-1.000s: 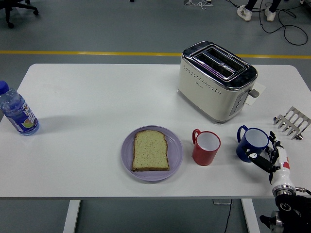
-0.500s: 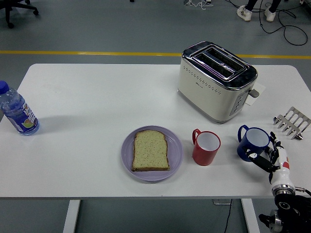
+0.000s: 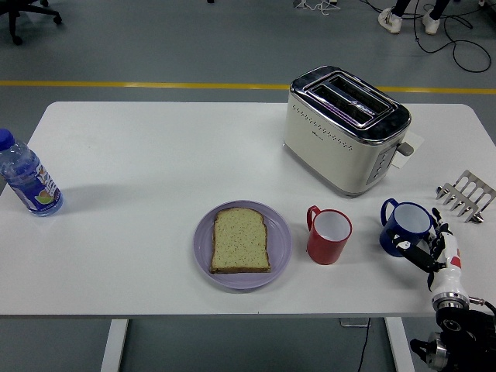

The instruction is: Pick up the cup,pour liquid into bread,place the cup on the desk

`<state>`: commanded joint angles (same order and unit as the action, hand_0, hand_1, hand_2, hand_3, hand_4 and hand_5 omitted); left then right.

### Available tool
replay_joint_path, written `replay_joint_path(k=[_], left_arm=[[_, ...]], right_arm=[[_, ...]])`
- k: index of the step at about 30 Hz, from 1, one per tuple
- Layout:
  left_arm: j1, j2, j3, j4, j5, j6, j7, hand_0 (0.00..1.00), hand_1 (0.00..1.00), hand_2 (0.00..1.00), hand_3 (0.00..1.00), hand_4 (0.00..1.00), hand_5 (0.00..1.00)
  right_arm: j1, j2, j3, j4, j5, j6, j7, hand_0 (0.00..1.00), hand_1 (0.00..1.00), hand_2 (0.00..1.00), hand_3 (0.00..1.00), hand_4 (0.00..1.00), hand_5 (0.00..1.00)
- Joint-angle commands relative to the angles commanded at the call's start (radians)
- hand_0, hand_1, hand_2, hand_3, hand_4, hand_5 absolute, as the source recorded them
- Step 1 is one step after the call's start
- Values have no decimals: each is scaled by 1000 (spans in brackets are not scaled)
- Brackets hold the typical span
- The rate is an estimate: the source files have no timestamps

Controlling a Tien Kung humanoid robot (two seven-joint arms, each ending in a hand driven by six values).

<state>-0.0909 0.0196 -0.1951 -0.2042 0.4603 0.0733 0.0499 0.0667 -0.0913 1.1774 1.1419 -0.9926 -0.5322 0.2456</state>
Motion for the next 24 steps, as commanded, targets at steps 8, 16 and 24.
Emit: replay_joint_path(k=[8, 16, 24], left_arm=[[-3, 1, -5, 0, 1, 0, 0, 643, 652, 663, 566, 322, 844], [-9, 0, -11, -1, 7, 0, 0, 642, 651, 663, 566, 321, 841], [-8, 1, -12, 0, 6, 0, 0, 640, 651, 662, 565, 318, 835]], right_arm=[[16, -1, -19, -9, 24, -7, 27, 934, 840, 925, 998, 965, 92], [33, 1, -42, -26, 32, -6, 31, 931, 833, 917, 996, 963, 94], [42, 2, -49, -38, 34, -7, 31, 927, 828, 915, 992, 954, 87]])
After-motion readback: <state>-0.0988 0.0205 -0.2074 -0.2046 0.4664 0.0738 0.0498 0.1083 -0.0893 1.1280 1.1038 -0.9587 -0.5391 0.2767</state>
